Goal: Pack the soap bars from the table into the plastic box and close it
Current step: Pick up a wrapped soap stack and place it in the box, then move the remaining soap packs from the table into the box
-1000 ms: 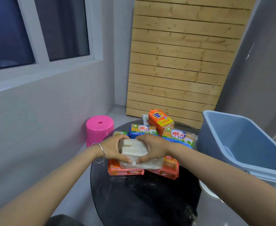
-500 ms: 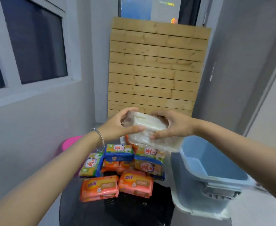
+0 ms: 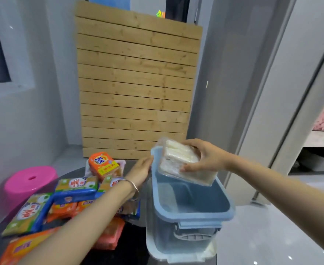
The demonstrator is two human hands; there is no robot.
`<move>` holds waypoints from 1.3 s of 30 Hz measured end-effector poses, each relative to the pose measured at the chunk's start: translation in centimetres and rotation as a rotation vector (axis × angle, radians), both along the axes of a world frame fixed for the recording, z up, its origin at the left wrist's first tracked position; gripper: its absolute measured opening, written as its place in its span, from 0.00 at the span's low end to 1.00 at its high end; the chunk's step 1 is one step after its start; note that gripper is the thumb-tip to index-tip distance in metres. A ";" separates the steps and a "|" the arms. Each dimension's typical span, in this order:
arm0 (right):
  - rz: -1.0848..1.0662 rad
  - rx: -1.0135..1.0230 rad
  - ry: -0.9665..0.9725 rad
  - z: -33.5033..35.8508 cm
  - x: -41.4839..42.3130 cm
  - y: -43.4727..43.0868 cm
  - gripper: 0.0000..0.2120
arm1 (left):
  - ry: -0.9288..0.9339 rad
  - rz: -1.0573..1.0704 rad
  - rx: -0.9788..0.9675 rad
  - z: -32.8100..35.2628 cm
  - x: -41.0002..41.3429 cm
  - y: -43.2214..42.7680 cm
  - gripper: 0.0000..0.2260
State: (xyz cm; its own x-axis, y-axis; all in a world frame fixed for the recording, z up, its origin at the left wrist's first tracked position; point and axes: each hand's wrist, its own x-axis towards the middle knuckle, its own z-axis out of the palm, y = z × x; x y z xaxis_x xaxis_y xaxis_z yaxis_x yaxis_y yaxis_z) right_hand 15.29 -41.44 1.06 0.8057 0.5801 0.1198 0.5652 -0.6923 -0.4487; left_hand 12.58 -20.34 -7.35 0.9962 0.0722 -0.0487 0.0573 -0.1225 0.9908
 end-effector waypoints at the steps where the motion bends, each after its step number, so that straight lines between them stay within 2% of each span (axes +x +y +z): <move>1: -0.009 -0.018 -0.007 -0.7 0.8 -0.4 0.30 | 0.019 0.009 -0.019 -0.6 0.4 -0.7 0.16; 5: -0.020 -0.161 -0.013 -4.0 3.6 -0.6 0.37 | 0.069 0.036 -0.153 -1.8 1.3 -1.7 0.08; 9: -0.009 -0.367 0.013 -7.3 6.2 1.0 0.42 | 0.063 -0.043 -0.302 -2.7 1.6 -1.8 0.07; 14: -0.017 -0.575 0.029 -10.1 8.8 3.5 0.43 | 0.004 -0.047 -0.121 -3.6 2.4 -0.8 0.09; 17: -0.013 -0.600 0.056 -11.5 9.4 4.2 0.45 | -0.003 -0.074 -0.112 -3.9 2.7 0.0 0.09; 23: -0.018 -0.512 0.109 -13.1 9.3 3.9 0.45 | 0.000 -0.125 -0.114 -3.9 2.9 0.5 0.09; 30: -0.061 -0.558 0.209 -10.8 9.2 4.1 0.47 | 0.009 -0.105 -0.140 -3.2 2.0 0.2 0.06; 33: -0.076 -0.382 0.233 -8.0 8.2 3.1 0.42 | 0.002 -0.076 -0.131 -2.6 1.4 0.5 0.09; 36: -0.076 -0.152 0.182 -4.8 6.3 2.5 0.33 | 0.033 -0.040 -0.153 -2.1 0.7 2.2 0.17; 39: -0.018 0.048 0.101 -2.4 3.8 3.6 0.25 | -0.047 -0.014 -0.082 -1.8 -0.3 5.5 0.14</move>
